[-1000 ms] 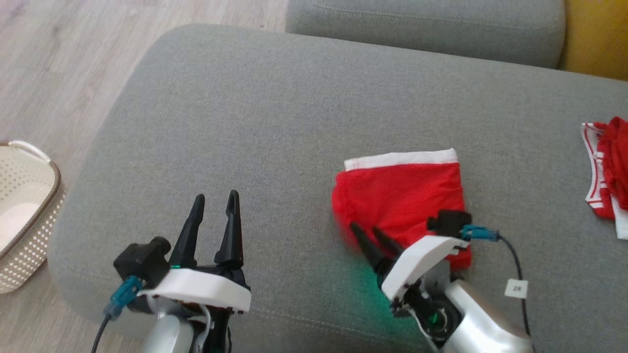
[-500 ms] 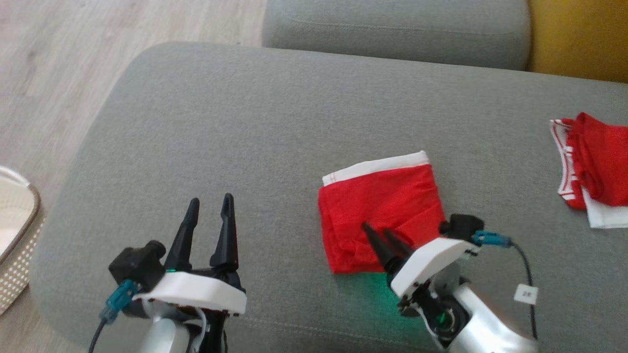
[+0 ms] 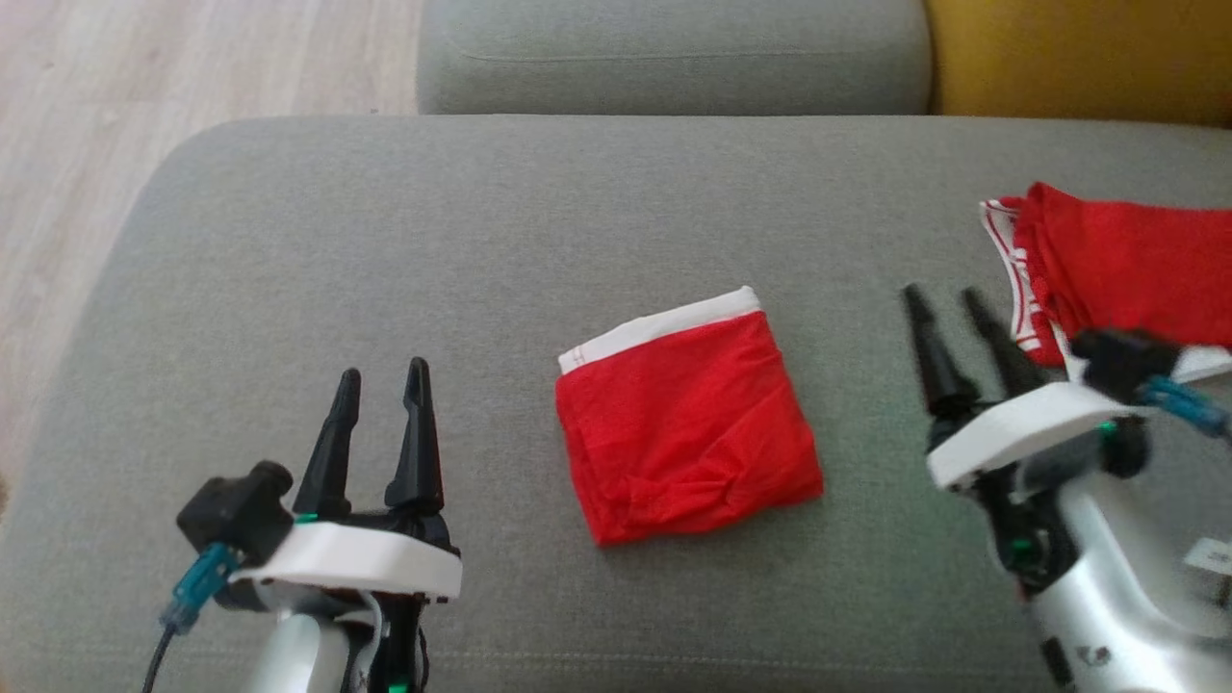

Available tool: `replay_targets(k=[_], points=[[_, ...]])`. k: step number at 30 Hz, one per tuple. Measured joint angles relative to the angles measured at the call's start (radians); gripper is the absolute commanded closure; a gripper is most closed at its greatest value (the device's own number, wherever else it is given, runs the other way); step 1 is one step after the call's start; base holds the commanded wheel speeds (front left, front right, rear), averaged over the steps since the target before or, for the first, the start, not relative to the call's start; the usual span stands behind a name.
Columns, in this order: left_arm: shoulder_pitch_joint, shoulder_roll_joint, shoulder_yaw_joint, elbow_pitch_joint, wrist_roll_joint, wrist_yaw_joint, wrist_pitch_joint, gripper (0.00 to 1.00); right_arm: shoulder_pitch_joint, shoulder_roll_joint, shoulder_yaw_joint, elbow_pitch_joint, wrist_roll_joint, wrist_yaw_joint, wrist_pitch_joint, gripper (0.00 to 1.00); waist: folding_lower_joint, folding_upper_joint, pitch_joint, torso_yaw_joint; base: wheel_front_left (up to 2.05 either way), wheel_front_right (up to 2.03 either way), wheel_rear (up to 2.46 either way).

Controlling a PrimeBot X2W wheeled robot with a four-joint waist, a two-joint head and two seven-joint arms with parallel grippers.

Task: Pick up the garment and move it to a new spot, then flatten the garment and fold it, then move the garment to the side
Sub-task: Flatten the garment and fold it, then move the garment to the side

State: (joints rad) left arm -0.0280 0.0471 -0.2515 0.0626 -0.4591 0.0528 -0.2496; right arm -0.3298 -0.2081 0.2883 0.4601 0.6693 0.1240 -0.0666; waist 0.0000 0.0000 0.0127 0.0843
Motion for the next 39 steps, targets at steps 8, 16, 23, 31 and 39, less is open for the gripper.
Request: replay_targets(k=[8, 16, 23, 31, 39], points=[[-0.02, 0.0, 0.004, -0.012, 0.0, -0.002, 0.0, 0.0, 0.118, 0.013, -0.176, -0.123, -0.238, 0.0, -0.053, 0.0, 0.0, 0.0, 0.014, -0.036, 0.0, 0.0, 0.0], [-0.02, 0.0, 0.0, -0.006, 0.002, -0.019, 0.0, 0.0, 0.233, 0.086, -0.274, -0.214, -0.419, 0.0, -0.13, 0.0, 0.0, 0.0, 0.016, -0.057, 0.0, 0.0, 0.0], [0.01, 0.0, -0.01, 0.019, 0.016, -0.03, 0.0, 0.0, 0.281, 0.129, -0.291, -0.223, -0.462, 0.0, -0.153, 0.0, 0.0, 0.0, 0.008, -0.074, 0.0, 0.0, 0.0], [0.02, 0.0, -0.011, 0.022, 0.016, -0.03, 0.0, 0.0, 0.281, 0.135, -0.294, -0.223, -0.469, 0.0, -0.153, 0.0, 0.0, 0.0, 0.017, -0.068, 0.0, 0.0, 0.0], [-0.014, 0.0, -0.03, 0.014, 0.016, -0.036, 0.0, 0.0, 0.209, 0.131, -0.187, -0.191, -0.417, 0.0, -0.084, 0.0, 0.0, 0.0, 0.083, -0.04, 0.0, 0.0, 0.0]])
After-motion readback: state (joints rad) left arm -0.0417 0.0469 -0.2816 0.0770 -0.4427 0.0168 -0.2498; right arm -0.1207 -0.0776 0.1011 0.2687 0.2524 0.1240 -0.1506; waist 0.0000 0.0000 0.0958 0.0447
